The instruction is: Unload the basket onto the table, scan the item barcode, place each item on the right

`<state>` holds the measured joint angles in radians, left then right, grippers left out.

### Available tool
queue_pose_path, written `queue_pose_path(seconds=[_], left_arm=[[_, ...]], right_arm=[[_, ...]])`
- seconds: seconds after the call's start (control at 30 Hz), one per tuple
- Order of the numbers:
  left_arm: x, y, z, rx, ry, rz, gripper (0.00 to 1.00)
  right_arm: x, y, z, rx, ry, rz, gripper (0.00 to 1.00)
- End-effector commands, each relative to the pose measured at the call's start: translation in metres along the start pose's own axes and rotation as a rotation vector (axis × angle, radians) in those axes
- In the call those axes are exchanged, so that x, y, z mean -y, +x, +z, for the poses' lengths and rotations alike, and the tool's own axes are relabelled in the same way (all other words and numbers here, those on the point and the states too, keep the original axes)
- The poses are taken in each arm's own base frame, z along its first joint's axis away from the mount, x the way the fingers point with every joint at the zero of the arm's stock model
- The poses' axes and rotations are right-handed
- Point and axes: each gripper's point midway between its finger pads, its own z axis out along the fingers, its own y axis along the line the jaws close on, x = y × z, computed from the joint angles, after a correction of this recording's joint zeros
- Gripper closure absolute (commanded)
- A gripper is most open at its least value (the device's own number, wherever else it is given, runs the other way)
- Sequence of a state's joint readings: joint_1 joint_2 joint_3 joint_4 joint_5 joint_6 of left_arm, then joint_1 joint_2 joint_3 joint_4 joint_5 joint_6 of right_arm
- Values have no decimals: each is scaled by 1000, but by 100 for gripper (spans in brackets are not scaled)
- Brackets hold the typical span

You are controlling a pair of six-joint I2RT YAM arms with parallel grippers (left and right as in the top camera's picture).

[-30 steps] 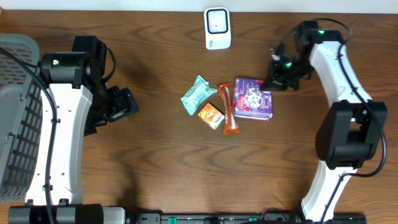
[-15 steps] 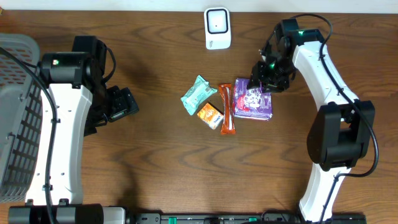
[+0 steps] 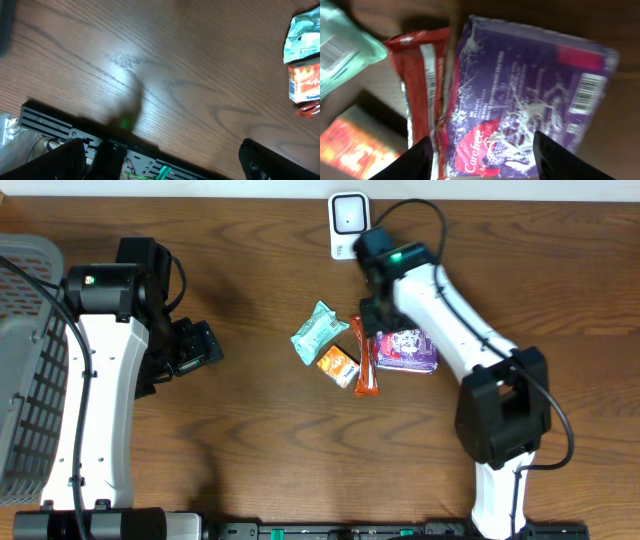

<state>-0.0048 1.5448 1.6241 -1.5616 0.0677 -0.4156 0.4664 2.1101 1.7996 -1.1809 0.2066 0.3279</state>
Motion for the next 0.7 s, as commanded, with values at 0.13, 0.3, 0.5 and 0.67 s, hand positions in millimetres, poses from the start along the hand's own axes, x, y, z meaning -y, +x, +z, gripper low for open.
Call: queue_pose_path(seconds=[0.13,0.3,0.5,0.67], left_arm=[[-3,-1,2,0,-18,-7,2],[-3,-1,2,0,-18,-7,2],[-3,-1,2,0,-18,-7,2],[-3,-1,2,0,-18,-7,2]], right_arm=[[17,-3,10,125,313,99,38],[16,13,44,107,321,93,32],[20,35,69,68,333,90,42],[19,32,62,61,319,101,64]])
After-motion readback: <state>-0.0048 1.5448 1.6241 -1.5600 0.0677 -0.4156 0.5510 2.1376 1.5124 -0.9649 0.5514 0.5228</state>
